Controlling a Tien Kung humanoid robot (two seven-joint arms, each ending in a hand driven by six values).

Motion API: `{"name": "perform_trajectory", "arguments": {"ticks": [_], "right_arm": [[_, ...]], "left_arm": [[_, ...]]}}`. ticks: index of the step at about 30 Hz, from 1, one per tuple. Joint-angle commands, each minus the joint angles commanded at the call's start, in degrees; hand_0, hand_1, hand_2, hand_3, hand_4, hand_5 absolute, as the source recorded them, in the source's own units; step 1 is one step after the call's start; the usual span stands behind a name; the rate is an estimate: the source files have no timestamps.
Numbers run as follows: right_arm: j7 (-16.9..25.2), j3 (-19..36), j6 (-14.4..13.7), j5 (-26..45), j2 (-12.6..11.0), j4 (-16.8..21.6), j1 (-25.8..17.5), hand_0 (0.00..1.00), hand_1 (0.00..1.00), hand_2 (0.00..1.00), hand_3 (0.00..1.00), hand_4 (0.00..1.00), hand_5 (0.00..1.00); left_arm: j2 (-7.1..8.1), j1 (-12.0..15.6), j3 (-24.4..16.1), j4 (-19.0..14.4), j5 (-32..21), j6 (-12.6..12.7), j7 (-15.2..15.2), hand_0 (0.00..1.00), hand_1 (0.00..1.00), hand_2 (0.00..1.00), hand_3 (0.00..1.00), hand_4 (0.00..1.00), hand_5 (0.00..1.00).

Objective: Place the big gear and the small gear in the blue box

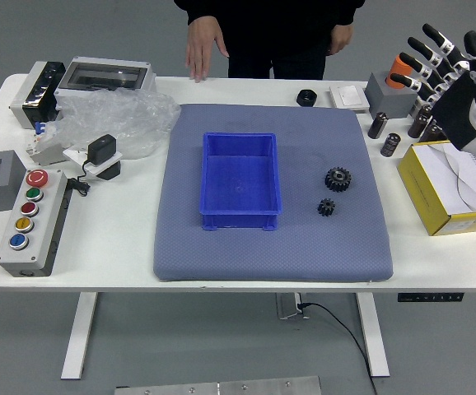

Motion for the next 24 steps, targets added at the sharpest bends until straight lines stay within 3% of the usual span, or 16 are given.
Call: {"name": "perform_trajectory", "arguments": {"ticks": [6,7,12,13,24], "right_arm": [[-0.13,0.05,-0.28,-0.32,0.01,0.20,-0.04,0.743,0.781,0.886,0.912,0.998,0.595],[-0.13,0.05,-0.32,-0.32,0.01,0.23,-0.05,0.695,0.700,0.769,0.712,0.998,0.548],[-0.10,0.03,-0.42,-0.21,0.04,0.31,-0.09,0.695,0.700,0.769,0.712,0.998,0.548],[-0.10,0.02,-0.45,-0.19,0.04,0.31,-0.09,0.644,0.630,0.675,0.605,0.998,0.500],[-0.17,-0.22,-0.73,0.02,0.08,0.28,-0.07,0.621,0.566,0.627,0.554,0.998,0.460]], "left_arm": [[-0.03,0.01,-0.04,0.00,0.05,-0.01,-0.01,0.845,0.810,0.821,0.852,0.713,0.275],[-0.03,0.02,-0.04,0.00,0.06,-0.01,-0.01,0.845,0.811,0.822,0.852,0.714,0.275],[-0.02,0.07,-0.02,0.00,0.11,-0.02,0.02,0.845,0.811,0.822,0.852,0.714,0.275],[-0.01,0.08,-0.02,0.00,0.12,-0.02,0.02,0.845,0.810,0.821,0.851,0.714,0.275],[0.04,0.12,-0.09,0.00,0.36,-0.06,0.06,0.845,0.810,0.821,0.851,0.714,0.275]]}}
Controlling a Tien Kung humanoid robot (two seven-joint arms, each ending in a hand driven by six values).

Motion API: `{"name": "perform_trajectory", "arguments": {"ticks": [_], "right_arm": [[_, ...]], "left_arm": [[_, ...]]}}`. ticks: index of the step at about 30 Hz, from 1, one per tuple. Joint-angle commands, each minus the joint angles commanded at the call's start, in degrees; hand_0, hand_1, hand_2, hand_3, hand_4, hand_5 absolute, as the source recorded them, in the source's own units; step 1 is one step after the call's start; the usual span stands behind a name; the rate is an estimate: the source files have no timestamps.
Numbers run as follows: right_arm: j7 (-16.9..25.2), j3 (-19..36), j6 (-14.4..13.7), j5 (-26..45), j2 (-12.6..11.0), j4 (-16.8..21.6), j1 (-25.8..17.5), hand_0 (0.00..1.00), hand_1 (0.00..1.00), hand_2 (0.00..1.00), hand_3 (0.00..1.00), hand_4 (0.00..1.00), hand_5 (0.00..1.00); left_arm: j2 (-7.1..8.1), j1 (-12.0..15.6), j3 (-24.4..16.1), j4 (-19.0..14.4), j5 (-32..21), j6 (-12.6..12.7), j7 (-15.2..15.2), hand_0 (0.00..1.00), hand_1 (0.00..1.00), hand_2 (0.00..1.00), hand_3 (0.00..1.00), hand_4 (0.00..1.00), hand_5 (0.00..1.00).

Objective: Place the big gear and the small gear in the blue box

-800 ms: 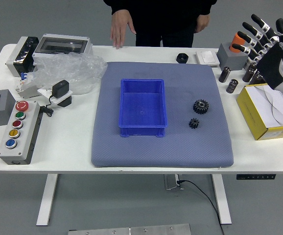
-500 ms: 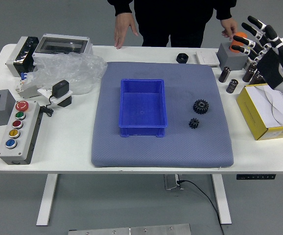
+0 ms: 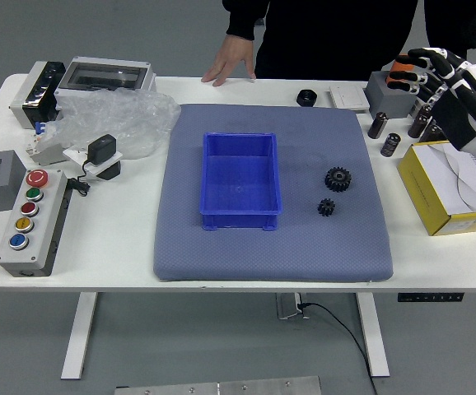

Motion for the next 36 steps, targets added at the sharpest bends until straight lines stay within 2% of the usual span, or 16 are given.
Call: {"name": "perform_trajectory", "arguments": {"ticks": [1,6,7,12,13,18,19,24,25,30,31,36], "right_arm": [[-0.01,-0.02,-0.01,0.00,0.00,0.00,0.00,0.610,0.522,0.610,0.547,0.967,0.362],[-0.09,-0.09,0.29,-0.10,0.03,-0.04,-0.03,0.610,0.522,0.610,0.547,0.967,0.362],[-0.11,-0.09,0.43,-0.16,0.05,-0.05,-0.04,0.628,0.619,0.772,0.893,0.968,0.362],[-0.27,0.00,0.90,-0.39,0.10,-0.18,-0.07,0.628,0.619,0.772,0.893,0.968,0.362],[-0.30,0.00,0.93,-0.41,0.10,-0.21,-0.07,0.642,0.703,0.862,0.994,0.961,0.329],[-0.33,0.03,1.03,-0.58,0.08,-0.32,-0.03,0.642,0.703,0.862,0.994,0.961,0.329],[-0.32,0.04,1.06,-0.64,0.08,-0.34,-0.02,0.659,0.764,0.998,0.998,0.951,0.265],[-0.21,0.09,1.17,-1.08,0.03,-0.41,0.02,0.659,0.764,0.998,0.998,0.951,0.265],[-0.20,0.10,1.17,-1.16,0.02,-0.43,0.03,0.670,0.836,0.998,0.998,0.998,0.304],[-0.64,0.14,1.12,-2.03,0.01,-0.60,0.10,0.670,0.836,0.998,0.998,0.998,0.304],[-0.87,0.15,1.03,-2.39,0.01,-0.61,0.13,0.716,0.904,0.998,0.998,0.998,0.405],[-3.11,0.37,-0.12,-6.12,-0.08,-0.42,0.47,0.716,0.904,0.998,0.998,0.998,0.405]], "left_arm": [[0.00,-0.01,-0.02,0.00,0.04,-0.01,0.00,0.845,0.810,0.821,0.852,0.714,0.274],[0.03,-0.01,-0.09,0.00,0.22,-0.04,0.01,0.845,0.810,0.821,0.852,0.714,0.274],[0.05,0.00,-0.09,0.00,0.24,-0.04,0.01,0.844,0.810,0.821,0.851,0.714,0.275],[0.08,-0.02,-0.04,0.00,0.32,-0.07,0.04,0.844,0.810,0.821,0.851,0.714,0.275],[0.09,-0.03,-0.03,0.00,0.33,-0.07,0.04,0.845,0.810,0.821,0.852,0.714,0.275],[0.14,-0.09,0.01,0.00,0.41,-0.09,0.05,0.845,0.810,0.821,0.852,0.714,0.275],[0.15,-0.09,0.02,0.00,0.41,-0.10,0.05,0.845,0.810,0.821,0.852,0.714,0.275],[0.20,-0.08,0.10,0.00,0.42,-0.11,0.07,0.845,0.810,0.821,0.852,0.714,0.275],[0.21,-0.08,0.11,0.00,0.42,-0.11,0.07,0.845,0.810,0.821,0.852,0.713,0.274],[0.22,-0.10,0.17,0.00,0.40,-0.12,0.08,0.845,0.810,0.821,0.852,0.713,0.274],[0.22,-0.11,0.18,0.00,0.40,-0.12,0.08,0.845,0.810,0.820,0.852,0.713,0.274],[0.25,-0.20,0.23,0.00,0.43,-0.13,0.09,0.845,0.810,0.820,0.852,0.713,0.274]]}}
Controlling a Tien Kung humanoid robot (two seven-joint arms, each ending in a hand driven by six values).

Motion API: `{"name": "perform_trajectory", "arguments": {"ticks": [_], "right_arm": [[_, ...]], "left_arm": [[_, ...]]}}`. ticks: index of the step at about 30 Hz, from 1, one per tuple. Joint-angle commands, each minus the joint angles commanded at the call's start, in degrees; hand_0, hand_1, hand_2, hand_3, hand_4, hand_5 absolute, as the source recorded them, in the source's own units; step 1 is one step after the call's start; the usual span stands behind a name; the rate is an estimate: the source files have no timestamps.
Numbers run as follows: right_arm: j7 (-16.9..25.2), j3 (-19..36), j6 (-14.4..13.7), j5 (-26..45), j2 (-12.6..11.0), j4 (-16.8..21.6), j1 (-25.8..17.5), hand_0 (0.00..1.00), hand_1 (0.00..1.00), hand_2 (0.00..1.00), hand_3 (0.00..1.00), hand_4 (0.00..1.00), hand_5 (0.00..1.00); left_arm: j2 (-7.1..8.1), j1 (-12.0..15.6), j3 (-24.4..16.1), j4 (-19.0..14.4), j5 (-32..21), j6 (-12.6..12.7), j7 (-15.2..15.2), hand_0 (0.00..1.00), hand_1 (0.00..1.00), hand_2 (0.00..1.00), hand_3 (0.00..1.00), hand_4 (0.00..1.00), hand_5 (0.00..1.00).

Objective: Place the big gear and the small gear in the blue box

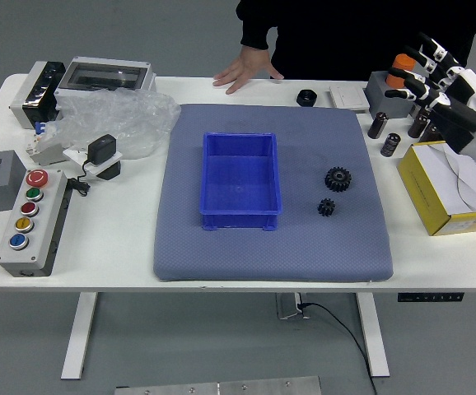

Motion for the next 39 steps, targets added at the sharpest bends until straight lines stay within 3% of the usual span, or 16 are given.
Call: {"name": "perform_trajectory", "arguments": {"ticks": [1,6,7,12,13,18,19,24,25,27,33,39], "right_arm": [[-0.68,0.15,-0.41,-1.18,-0.04,0.10,0.09,0.769,0.938,0.998,0.998,0.998,0.509],[-4.82,0.99,-3.37,-8.16,-0.50,0.96,0.61,0.769,0.938,0.998,0.998,0.998,0.509],[-5.45,0.93,-4.03,-9.66,-0.61,1.16,0.73,0.773,0.909,0.998,0.998,0.998,0.443],[-7.84,0.73,-6.59,-16.35,-1.13,2.16,1.06,0.773,0.909,0.998,0.998,0.998,0.443],[-8.19,0.67,-6.96,-17.49,-1.21,2.31,1.12,0.764,0.861,0.982,0.981,0.998,0.329],[-9.38,0.26,-8.86,-22.94,-1.52,2.88,1.37,0.764,0.861,0.982,0.981,0.998,0.329],[-9.62,0.12,-9.22,-23.91,-1.58,2.96,1.46,0.761,0.841,0.933,0.888,0.998,0.309],[-10.88,-0.74,-10.14,-26.69,-1.94,3.33,1.99,0.761,0.841,0.933,0.888,0.998,0.309],[-11.39,-0.99,-10.13,-27.44,-2.06,3.37,2.15,0.758,0.848,0.949,0.998,0.985,0.249],[-12.49,-1.54,-9.87,-28.89,-2.30,3.38,2.43,0.758,0.848,0.949,0.998,0.985,0.249],[-18.01,-7.22,-10.51,-36.46,-4.64,3.02,4.17,0.793,0.846,0.987,0.998,0.989,0.237],[-21.59,-15.66,-10.58,-44.67,-6.73,0.17,7.97,0.775,0.810,0.969,0.998,0.996,0.254]], "left_arm": [[0.02,-0.02,0.01,0.00,0.01,0.00,0.00,0.845,0.810,0.821,0.852,0.712,0.273],[0.10,-0.03,0.10,0.00,-0.05,0.00,0.01,0.845,0.810,0.821,0.852,0.712,0.273],[0.10,0.00,0.13,0.00,-0.10,0.00,0.01,0.845,0.809,0.819,0.853,0.713,0.274],[0.07,0.24,0.19,0.00,-0.30,0.04,-0.01,0.845,0.809,0.819,0.853,0.713,0.274],[0.07,0.27,0.20,0.00,-0.35,0.04,-0.02,0.845,0.810,0.821,0.853,0.712,0.273],[0.05,0.44,0.18,0.00,-0.51,0.07,-0.04,0.845,0.810,0.821,0.853,0.712,0.273],[0.05,0.45,0.18,0.00,-0.52,0.08,-0.05,0.845,0.810,0.821,0.853,0.712,0.272],[0.05,0.33,0.16,0.00,-0.45,0.06,-0.08,0.845,0.810,0.821,0.853,0.712,0.272],[0.04,0.30,0.17,0.00,-0.44,0.06,-0.09,0.845,0.810,0.819,0.853,0.712,0.273],[0.03,0.26,0.21,0.00,-0.44,0.05,-0.10,0.845,0.810,0.819,0.853,0.712,0.273],[0.11,0.31,0.42,0.00,-0.71,0.09,-0.09,0.845,0.810,0.819,0.853,0.713,0.272],[0.18,0.25,0.49,0.00,-0.83,0.10,-0.10,0.845,0.809,0.819,0.853,0.714,0.272]]}}
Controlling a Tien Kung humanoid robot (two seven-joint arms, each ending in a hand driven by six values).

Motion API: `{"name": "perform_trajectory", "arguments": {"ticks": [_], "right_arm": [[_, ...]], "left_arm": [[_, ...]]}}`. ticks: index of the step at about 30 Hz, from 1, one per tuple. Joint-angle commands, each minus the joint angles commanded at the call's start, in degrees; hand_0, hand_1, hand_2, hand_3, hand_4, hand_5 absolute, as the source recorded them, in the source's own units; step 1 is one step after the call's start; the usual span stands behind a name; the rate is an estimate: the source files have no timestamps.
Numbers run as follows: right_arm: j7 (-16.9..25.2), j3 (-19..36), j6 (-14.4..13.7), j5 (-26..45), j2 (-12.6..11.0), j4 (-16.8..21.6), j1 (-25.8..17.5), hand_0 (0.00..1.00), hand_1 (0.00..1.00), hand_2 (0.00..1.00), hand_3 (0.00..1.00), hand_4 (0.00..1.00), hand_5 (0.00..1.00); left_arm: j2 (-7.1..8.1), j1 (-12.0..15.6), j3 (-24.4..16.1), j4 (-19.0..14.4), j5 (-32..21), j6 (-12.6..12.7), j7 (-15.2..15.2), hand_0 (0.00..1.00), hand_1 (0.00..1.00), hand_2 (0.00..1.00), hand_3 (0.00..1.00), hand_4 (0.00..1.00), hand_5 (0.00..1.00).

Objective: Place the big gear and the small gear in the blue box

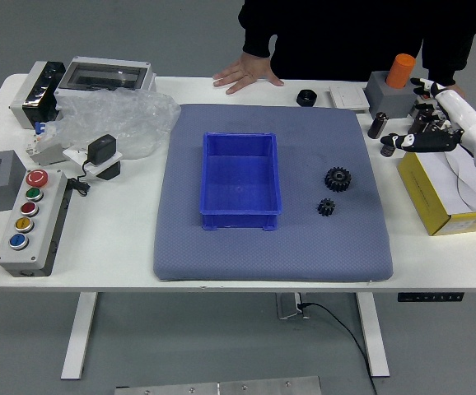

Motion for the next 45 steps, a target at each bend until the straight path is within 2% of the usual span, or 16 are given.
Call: {"name": "perform_trajectory", "arguments": {"ticks": [7,15,16,19,21,22,27,28,32,45], "right_arm": [[-0.84,-9.64,0.88,-6.34,-0.21,-5.14,5.29,0.778,0.800,0.964,0.998,0.992,0.257],[-0.17,-19.77,2.85,-12.25,2.06,-11.25,11.77,0.768,0.787,0.942,0.987,0.985,0.251],[0.03,-21.15,2.94,-13.06,2.44,-12.10,12.55,0.748,0.745,0.872,0.898,0.967,0.247],[0.19,-24.11,3.20,-14.86,3.66,-14.23,14.61,0.748,0.745,0.872,0.898,0.967,0.247],[0.09,-25.51,3.59,-15.80,4.44,-15.50,15.84,0.748,0.745,0.872,0.898,0.967,0.247],[0.03,-26.21,3.87,-16.27,4.90,-16.27,16.52,0.718,0.714,0.818,0.826,0.947,0.240],[0.34,-29.06,4.99,-16.64,7.26,-20.41,19.46,0.718,0.714,0.818,0.826,0.947,0.240],[0.57,-29.47,5.12,-16.32,7.59,-21.07,19.86,0.735,0.714,0.802,0.816,0.929,0.293],[2.06,-31.02,5.72,-14.09,9.39,-24.83,21.53,0.735,0.714,0.802,0.816,0.929,0.293],[5.12,-32.71,5.66,-9.77,14.20,-34.58,23.54,0.748,0.718,0.810,0.816,0.908,0.314]], "left_arm": [[0.08,-0.02,0.02,0.00,-0.03,0.02,0.07,0.845,0.809,0.819,0.853,0.715,0.273],[0.07,-0.29,-0.20,0.00,0.27,-0.02,0.04,0.845,0.809,0.819,0.853,0.716,0.272],[0.08,-0.33,-0.21,0.00,0.31,-0.03,0.04,0.845,0.809,0.818,0.853,0.718,0.272],[0.11,-0.27,-0.18,0.00,0.34,-0.03,0.11,0.845,0.809,0.818,0.853,0.718,0.272],[0.13,-0.21,-0.11,0.00,0.31,-0.03,0.14,0.845,0.809,0.818,0.853,0.718,0.272],[0.14,-0.19,-0.10,0.00,0.33,-0.04,0.16,0.844,0.808,0.818,0.852,0.717,0.272],[0.14,-0.28,-0.11,0.00,0.47,-0.07,0.11,0.844,0.808,0.818,0.852,0.717,0.272],[0.15,-0.30,-0.10,0.00,0.50,-0.07,0.10,0.844,0.809,0.817,0.852,0.718,0.272],[0.23,-0.31,-0.02,0.00,0.53,-0.08,0.15,0.844,0.809,0.817,0.852,0.718,0.272],[0.14,-0.53,-0.03,0.00,0.56,-0.09,0.15,0.844,0.808,0.817,0.851,0.720,0.271]]}}
